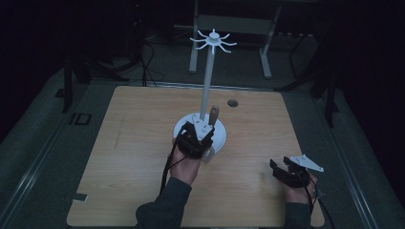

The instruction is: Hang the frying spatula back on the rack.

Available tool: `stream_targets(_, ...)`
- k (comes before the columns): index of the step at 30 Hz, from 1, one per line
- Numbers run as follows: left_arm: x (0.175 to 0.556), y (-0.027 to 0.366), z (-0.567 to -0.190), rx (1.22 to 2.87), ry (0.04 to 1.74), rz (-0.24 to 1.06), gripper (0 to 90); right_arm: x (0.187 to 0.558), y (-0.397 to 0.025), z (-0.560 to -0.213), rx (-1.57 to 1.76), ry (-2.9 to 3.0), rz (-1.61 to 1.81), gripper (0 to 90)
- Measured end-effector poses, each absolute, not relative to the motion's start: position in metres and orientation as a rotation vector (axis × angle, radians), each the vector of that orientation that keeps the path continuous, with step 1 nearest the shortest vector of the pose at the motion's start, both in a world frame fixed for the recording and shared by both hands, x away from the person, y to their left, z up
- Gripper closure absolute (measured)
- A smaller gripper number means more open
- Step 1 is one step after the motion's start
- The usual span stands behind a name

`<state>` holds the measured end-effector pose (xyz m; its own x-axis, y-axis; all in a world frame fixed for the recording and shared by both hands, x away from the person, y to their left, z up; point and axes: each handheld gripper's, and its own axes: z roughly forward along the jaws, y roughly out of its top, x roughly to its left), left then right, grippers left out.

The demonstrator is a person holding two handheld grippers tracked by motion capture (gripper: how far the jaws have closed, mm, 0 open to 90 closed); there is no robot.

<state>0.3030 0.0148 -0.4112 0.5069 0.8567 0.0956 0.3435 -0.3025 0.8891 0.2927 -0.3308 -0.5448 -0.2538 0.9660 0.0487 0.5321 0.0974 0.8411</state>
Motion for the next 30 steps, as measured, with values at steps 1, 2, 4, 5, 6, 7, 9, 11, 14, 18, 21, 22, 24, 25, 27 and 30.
stream_targets(1,0.303,0.015,-0.411,1.862,0.996,0.734,75.4,0.293,-0.331,-0.545,1.463,1.847,1.055,38.1)
stream_targets(2,0.303,0.015,-0.41,1.857,0.997,0.736,75.4,0.293,-0.331,-0.545,1.463,1.847,1.056,38.1)
stream_targets(4,0.305,0.016,-0.409,1.837,1.003,0.744,75.4,0.293,-0.331,-0.545,1.463,1.848,1.055,38.1)
stream_targets(5,0.306,0.016,-0.408,1.835,1.007,0.749,75.4,0.293,-0.331,-0.545,1.463,1.848,1.055,38.1)
stream_targets(6,0.306,0.016,-0.407,1.832,1.009,0.753,75.4,0.293,-0.331,-0.545,1.462,1.848,1.055,38.1)
stream_targets(7,0.307,0.016,-0.407,1.832,1.009,0.756,75.4,0.293,-0.331,-0.545,1.462,1.848,1.055,38.0)
stream_targets(9,0.308,0.016,-0.405,1.825,1.011,0.759,75.4,0.293,-0.331,-0.545,1.463,1.847,1.055,38.0)
stream_targets(11,0.309,0.015,-0.404,1.822,1.012,0.761,75.3,0.293,-0.331,-0.545,1.461,1.848,1.054,38.0)
stream_targets(14,0.31,0.014,-0.401,1.812,1.011,0.771,75.3,0.293,-0.331,-0.545,1.462,1.849,1.054,37.8)
stream_targets(18,0.311,0.012,-0.396,1.795,1.009,0.796,75.3,0.293,-0.332,-0.545,1.466,1.847,1.053,37.8)
stream_targets(21,0.312,0.011,-0.392,1.778,1.008,0.813,75.3,0.293,-0.332,-0.545,1.468,1.846,1.053,37.8)
stream_targets(22,0.312,0.011,-0.391,1.769,1.01,0.816,75.3,0.293,-0.332,-0.545,1.469,1.846,1.053,37.8)
stream_targets(24,0.312,0.011,-0.387,1.759,1.008,0.834,75.3,0.293,-0.332,-0.545,1.47,1.845,1.053,37.8)
stream_targets(25,0.312,0.011,-0.386,1.755,1.007,0.84,75.3,0.293,-0.332,-0.545,1.47,1.846,1.054,37.8)
stream_targets(27,0.312,0.011,-0.384,1.747,1.007,0.85,75.3,0.293,-0.332,-0.546,1.471,1.845,1.054,37.8)
stream_targets(30,0.313,0.01,-0.379,1.724,1.017,0.869,75.3,0.294,-0.332,-0.546,1.471,1.845,1.053,37.8)
